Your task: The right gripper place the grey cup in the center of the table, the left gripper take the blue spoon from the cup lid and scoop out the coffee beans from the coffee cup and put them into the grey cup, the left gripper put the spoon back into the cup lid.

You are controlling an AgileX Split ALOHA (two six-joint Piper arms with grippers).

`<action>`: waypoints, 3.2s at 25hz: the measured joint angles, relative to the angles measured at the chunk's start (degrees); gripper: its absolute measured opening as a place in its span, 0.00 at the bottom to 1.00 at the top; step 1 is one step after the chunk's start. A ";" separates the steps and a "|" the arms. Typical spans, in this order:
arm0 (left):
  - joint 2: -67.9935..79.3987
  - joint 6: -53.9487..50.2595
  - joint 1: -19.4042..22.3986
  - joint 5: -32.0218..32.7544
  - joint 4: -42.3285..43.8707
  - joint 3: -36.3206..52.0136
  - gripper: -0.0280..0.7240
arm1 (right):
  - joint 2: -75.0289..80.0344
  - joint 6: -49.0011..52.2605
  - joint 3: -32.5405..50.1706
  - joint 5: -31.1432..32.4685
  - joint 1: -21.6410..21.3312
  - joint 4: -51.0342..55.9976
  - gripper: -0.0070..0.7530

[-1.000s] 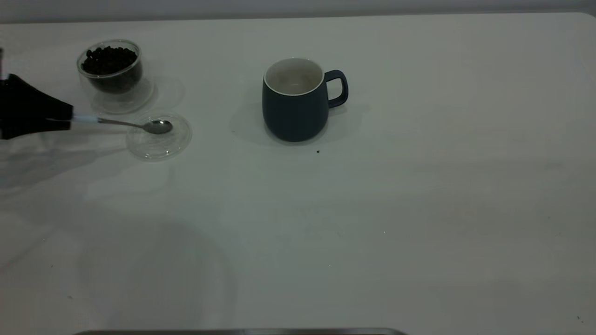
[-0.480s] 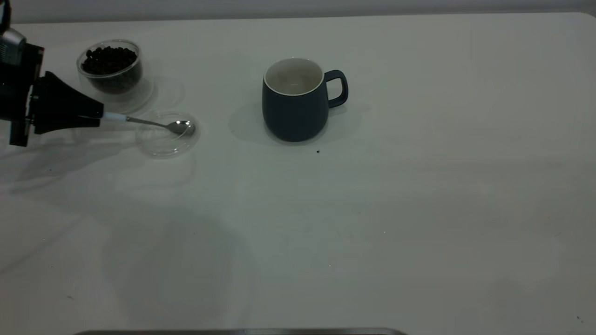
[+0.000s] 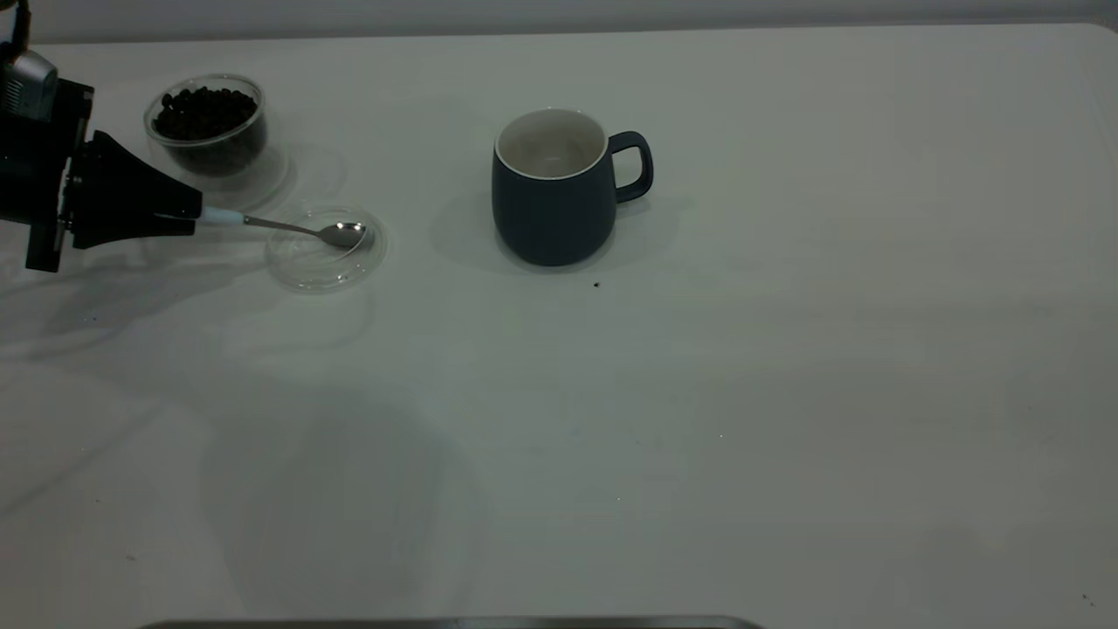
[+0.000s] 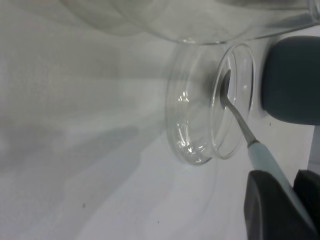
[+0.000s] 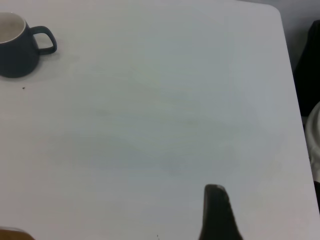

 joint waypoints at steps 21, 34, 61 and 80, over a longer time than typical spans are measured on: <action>-0.34 17.32 -0.47 -4.56 1.15 0.00 0.81 | 0.00 0.00 0.00 0.00 0.00 0.00 0.61; -25.98 -5.23 -0.47 -6.67 32.56 0.00 0.81 | 0.00 0.00 0.00 0.00 0.00 0.00 0.61; -95.35 -46.24 -20.77 12.38 61.47 19.63 0.82 | 0.00 0.00 0.00 0.00 0.00 0.00 0.61; -126.28 -58.65 -25.12 10.00 68.76 46.83 0.82 | 0.00 0.00 0.00 0.00 0.00 0.00 0.61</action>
